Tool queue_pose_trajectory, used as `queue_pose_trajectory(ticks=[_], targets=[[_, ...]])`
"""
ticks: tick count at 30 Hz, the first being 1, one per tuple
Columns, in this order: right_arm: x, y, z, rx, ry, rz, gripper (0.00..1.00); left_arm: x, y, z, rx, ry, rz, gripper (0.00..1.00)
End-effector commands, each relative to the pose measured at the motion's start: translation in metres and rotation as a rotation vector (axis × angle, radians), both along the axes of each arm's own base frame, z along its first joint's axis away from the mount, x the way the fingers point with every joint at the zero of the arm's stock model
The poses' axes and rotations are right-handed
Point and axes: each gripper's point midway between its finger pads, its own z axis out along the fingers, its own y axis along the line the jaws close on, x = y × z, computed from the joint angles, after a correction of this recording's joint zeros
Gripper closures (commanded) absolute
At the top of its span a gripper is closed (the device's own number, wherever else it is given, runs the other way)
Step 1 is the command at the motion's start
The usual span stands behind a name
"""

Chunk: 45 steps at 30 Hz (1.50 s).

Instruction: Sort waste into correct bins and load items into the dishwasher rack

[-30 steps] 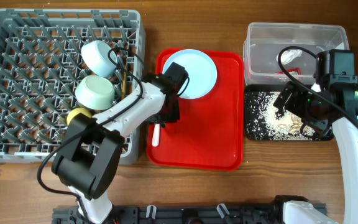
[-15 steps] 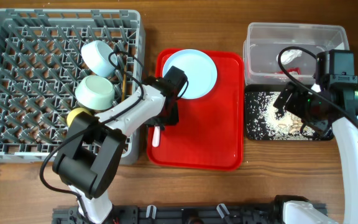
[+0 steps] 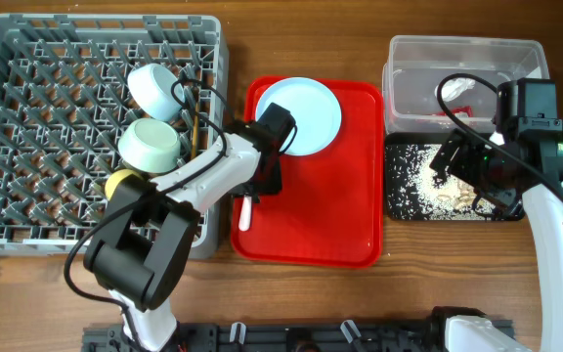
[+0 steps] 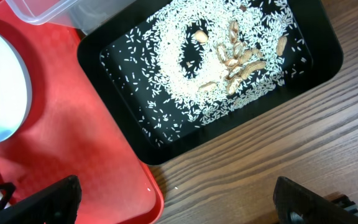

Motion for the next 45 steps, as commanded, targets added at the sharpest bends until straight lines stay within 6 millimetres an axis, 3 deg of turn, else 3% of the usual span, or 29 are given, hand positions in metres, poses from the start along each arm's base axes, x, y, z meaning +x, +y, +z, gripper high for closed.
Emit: queue_pose_trajectory(ticks=[1, 7, 11, 26, 36, 45], targets=[[0.003, 0.001, 0.005, 0.005, -0.016, 0.009, 0.0, -0.005, 0.006, -0.019, 0.044, 0.037, -0.002, 0.51], [0.004, 0.001, 0.005, 0.005, -0.018, 0.009, 0.0, -0.006, 0.007, -0.028, 0.053, 0.052, -0.003, 0.55], [0.004, 0.001, 0.005, 0.005, -0.017, 0.009, 0.0, -0.006, 0.007, -0.028, 0.053, 0.053, -0.003, 0.76], [0.004, 0.001, 0.005, 0.005, -0.018, 0.009, 0.0, -0.007, 0.007, -0.028, 0.055, 0.055, -0.002, 0.95], [0.003, 0.001, 0.005, 0.005, -0.017, 0.009, 0.0, -0.006, 0.007, -0.025, 0.05, 0.049, -0.003, 0.96], [0.003, 0.001, 0.005, 0.005, -0.015, 0.009, 0.0, 0.006, -0.001, 0.011, -0.008, -0.046, -0.003, 0.96]])
